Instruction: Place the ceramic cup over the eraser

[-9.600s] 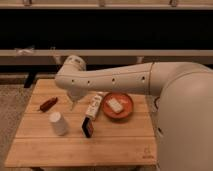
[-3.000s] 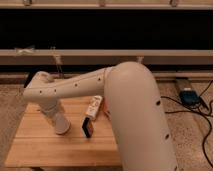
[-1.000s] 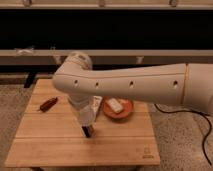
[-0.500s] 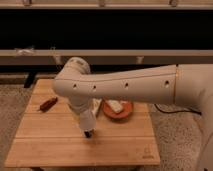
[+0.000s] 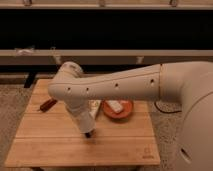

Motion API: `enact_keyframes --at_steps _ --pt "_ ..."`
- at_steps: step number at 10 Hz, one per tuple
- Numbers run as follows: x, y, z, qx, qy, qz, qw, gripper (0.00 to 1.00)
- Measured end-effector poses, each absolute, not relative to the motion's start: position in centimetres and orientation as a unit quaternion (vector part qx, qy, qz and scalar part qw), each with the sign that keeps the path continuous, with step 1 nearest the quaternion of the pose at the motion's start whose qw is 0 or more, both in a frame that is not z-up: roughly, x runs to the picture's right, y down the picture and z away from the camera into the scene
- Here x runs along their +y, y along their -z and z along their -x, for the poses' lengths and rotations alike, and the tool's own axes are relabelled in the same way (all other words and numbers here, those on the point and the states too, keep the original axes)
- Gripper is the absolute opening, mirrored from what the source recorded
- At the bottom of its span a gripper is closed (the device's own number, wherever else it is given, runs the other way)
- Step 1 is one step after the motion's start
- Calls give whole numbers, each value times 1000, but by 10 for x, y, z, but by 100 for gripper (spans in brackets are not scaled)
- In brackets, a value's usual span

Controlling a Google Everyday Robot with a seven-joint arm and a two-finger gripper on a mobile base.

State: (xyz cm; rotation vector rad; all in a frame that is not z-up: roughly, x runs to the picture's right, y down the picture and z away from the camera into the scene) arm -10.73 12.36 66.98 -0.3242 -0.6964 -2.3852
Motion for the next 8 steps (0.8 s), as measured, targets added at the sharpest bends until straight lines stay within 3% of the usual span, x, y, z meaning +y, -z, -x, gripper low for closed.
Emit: enact_keyframes --at_steps 5,8 --pt "143 -712 83 -283 887 162 327 76" --pt "150 -723 68 -302 872 164 349 80"
